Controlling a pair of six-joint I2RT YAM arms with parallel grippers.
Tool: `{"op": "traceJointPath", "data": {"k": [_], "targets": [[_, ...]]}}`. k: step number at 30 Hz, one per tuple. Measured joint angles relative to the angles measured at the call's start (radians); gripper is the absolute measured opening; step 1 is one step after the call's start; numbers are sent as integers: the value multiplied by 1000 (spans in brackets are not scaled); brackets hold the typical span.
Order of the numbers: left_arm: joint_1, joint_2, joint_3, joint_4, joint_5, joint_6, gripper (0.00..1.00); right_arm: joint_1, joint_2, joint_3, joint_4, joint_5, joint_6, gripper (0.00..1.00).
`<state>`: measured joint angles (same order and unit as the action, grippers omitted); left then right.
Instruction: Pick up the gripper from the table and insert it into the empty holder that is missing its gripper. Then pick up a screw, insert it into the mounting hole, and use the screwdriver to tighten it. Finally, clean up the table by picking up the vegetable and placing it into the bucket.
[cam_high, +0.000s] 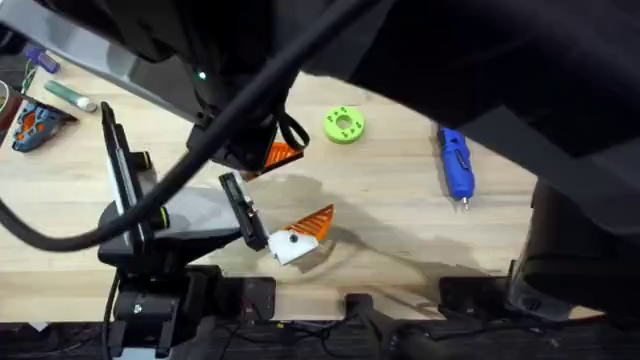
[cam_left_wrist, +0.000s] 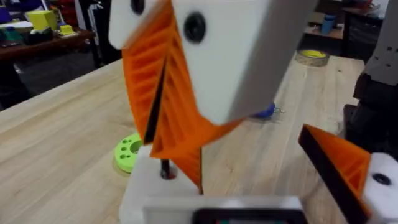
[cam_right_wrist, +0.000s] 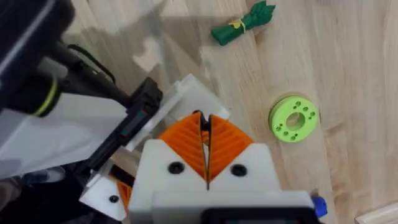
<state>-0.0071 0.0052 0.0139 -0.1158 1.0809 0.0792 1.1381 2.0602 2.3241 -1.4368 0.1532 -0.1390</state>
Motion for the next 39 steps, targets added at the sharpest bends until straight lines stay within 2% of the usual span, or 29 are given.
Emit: {"op": "traceJointPath", "data": {"k": [39], "targets": [[0,1,0,-1,0,-9,986,5,45,5,-20,0,0,6]]}}
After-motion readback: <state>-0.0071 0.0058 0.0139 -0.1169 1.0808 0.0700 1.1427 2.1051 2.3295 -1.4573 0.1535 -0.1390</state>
